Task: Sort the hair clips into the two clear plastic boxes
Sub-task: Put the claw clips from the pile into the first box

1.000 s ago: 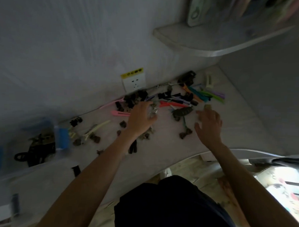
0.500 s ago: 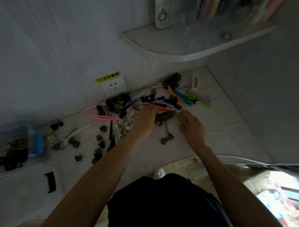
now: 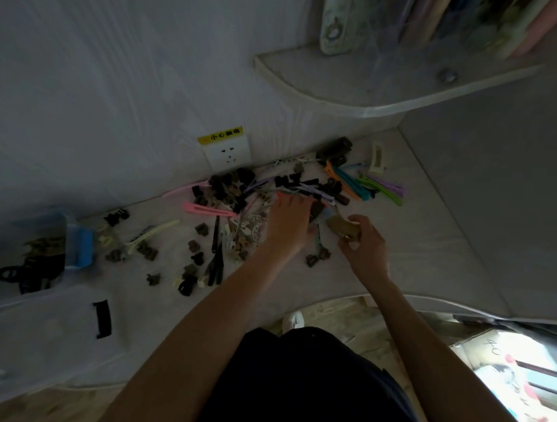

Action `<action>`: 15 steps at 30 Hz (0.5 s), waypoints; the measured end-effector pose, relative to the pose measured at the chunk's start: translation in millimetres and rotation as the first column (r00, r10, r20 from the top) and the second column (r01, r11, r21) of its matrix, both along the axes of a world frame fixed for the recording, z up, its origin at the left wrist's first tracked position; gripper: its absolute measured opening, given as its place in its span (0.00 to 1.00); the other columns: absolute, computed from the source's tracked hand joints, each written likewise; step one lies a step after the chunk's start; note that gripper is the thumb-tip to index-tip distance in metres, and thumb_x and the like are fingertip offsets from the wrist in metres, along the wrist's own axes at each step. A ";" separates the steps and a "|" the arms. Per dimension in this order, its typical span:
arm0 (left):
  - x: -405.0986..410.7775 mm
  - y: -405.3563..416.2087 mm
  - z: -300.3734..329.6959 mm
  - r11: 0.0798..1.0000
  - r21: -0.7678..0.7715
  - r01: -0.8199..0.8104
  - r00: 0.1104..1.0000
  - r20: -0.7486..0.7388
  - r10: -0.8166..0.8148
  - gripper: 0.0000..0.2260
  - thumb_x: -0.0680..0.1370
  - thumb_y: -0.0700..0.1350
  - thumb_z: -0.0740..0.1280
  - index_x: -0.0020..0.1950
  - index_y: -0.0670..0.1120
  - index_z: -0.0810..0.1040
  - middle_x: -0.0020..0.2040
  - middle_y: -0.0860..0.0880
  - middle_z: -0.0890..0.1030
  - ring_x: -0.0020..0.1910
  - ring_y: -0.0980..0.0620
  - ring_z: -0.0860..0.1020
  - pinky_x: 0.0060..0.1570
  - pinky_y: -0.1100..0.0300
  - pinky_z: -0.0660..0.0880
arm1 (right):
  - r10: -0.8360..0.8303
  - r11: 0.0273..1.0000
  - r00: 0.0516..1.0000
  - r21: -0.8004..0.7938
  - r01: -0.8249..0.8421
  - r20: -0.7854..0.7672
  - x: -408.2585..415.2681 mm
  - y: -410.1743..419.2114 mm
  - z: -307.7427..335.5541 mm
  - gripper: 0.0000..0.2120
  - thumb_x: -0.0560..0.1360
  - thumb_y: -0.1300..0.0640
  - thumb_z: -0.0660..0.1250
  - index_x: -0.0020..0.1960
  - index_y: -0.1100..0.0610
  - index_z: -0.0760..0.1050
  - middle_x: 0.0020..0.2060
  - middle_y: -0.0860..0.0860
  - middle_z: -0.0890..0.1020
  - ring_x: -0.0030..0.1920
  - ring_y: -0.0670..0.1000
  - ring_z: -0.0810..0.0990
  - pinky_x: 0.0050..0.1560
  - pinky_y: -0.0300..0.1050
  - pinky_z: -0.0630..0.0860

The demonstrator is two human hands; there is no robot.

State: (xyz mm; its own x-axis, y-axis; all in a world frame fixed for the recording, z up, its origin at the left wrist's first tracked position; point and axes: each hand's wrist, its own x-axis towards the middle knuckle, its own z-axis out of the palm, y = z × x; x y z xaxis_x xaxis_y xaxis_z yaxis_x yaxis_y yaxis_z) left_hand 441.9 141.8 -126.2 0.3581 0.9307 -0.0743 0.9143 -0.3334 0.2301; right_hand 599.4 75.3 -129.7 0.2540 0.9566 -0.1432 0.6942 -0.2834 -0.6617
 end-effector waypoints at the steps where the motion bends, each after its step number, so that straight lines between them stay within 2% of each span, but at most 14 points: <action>1: 1.9 2.4 -1.3 1.000 0.019 0.013 0.999 -0.042 -0.012 0.23 0.76 0.51 0.63 0.69 0.46 0.66 0.67 0.45 0.71 0.67 0.43 0.66 0.67 0.50 0.61 | -0.004 1.000 1.000 -0.010 0.003 -0.014 -0.4 -1.8 0.5 0.22 0.69 0.62 0.71 0.61 0.55 0.69 0.47 0.56 0.79 0.46 0.58 0.78 0.42 0.45 0.73; 2: 2.3 3.9 -2.6 1.000 0.024 0.016 0.999 -0.051 -0.014 0.20 0.78 0.50 0.61 0.68 0.45 0.67 0.67 0.44 0.71 0.67 0.43 0.66 0.66 0.50 0.60 | -0.023 1.000 0.999 -0.012 0.023 -0.040 -0.6 -4.1 2.9 0.23 0.69 0.62 0.71 0.62 0.55 0.69 0.45 0.55 0.79 0.46 0.57 0.78 0.42 0.45 0.73; 4: -4.6 4.0 -0.6 1.000 0.024 -0.009 1.000 0.028 0.008 0.18 0.79 0.49 0.59 0.68 0.45 0.68 0.66 0.44 0.73 0.66 0.43 0.68 0.65 0.51 0.62 | -0.092 0.996 0.989 0.006 0.093 -0.114 -4.0 -6.6 10.4 0.21 0.70 0.62 0.70 0.61 0.55 0.69 0.45 0.55 0.80 0.45 0.55 0.79 0.43 0.46 0.75; 6: -20.1 -3.7 8.9 0.995 0.081 -0.057 0.970 0.239 0.037 0.17 0.78 0.49 0.61 0.65 0.45 0.71 0.61 0.44 0.77 0.61 0.44 0.73 0.60 0.53 0.68 | -0.111 0.991 0.980 0.058 0.122 -0.164 -10.0 -7.0 20.7 0.16 0.71 0.62 0.70 0.57 0.57 0.70 0.45 0.55 0.81 0.45 0.54 0.78 0.42 0.45 0.73; 8: -45.3 -17.1 25.1 0.984 0.054 -0.171 0.843 0.525 0.118 0.16 0.78 0.49 0.63 0.63 0.45 0.74 0.55 0.45 0.80 0.55 0.48 0.77 0.54 0.59 0.71 | -0.087 0.993 0.972 0.062 0.103 -0.218 -23.2 -3.3 30.8 0.12 0.71 0.62 0.69 0.52 0.58 0.71 0.45 0.55 0.81 0.45 0.54 0.78 0.43 0.44 0.71; 10: -78.2 -32.3 44.8 0.949 -0.056 -0.311 0.663 0.702 0.259 0.15 0.78 0.49 0.62 0.62 0.44 0.74 0.52 0.48 0.81 0.49 0.54 0.78 0.49 0.67 0.73 | -0.074 0.997 0.940 -0.015 0.073 -0.333 -46.0 3.6 36.3 0.09 0.71 0.61 0.68 0.50 0.57 0.72 0.45 0.54 0.82 0.46 0.55 0.80 0.44 0.47 0.75; 12: -112.5 -44.9 57.6 0.875 -0.090 -0.475 0.549 0.747 0.375 0.14 0.79 0.49 0.61 0.62 0.46 0.74 0.46 0.52 0.80 0.43 0.60 0.77 0.42 0.73 0.71 | -0.042 0.996 0.905 -0.087 0.006 -0.423 -73.8 10.4 38.6 0.05 0.73 0.60 0.66 0.49 0.56 0.73 0.44 0.54 0.82 0.44 0.57 0.81 0.47 0.56 0.79; 13: -131.2 -50.4 60.6 0.833 -0.093 -0.545 0.502 0.760 0.413 0.14 0.79 0.49 0.60 0.62 0.46 0.74 0.45 0.53 0.79 0.41 0.61 0.76 0.40 0.73 0.70 | -0.009 0.994 0.893 -0.104 -0.043 -0.450 -89.7 12.6 39.0 0.04 0.74 0.59 0.66 0.48 0.56 0.73 0.45 0.54 0.82 0.44 0.57 0.81 0.50 0.58 0.79; 15: -176.4 -61.3 64.6 0.764 -0.127 -0.633 0.381 0.808 0.449 0.15 0.80 0.48 0.57 0.63 0.44 0.72 0.48 0.53 0.77 0.43 0.61 0.76 0.43 0.69 0.72 | 0.053 0.987 0.871 -0.104 -0.119 -0.488 -127.2 15.6 41.0 0.03 0.75 0.57 0.65 0.45 0.56 0.72 0.44 0.54 0.81 0.46 0.55 0.80 0.53 0.60 0.77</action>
State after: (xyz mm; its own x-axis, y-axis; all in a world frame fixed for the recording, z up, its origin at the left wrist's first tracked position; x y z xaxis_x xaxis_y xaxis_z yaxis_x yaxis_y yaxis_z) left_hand 265.4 80.5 -61.6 -0.4027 0.9062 0.1288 0.4039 0.0496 0.9135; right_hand 472.2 90.8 -88.7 0.0393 0.9368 -0.3478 0.3232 -0.3412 -0.8827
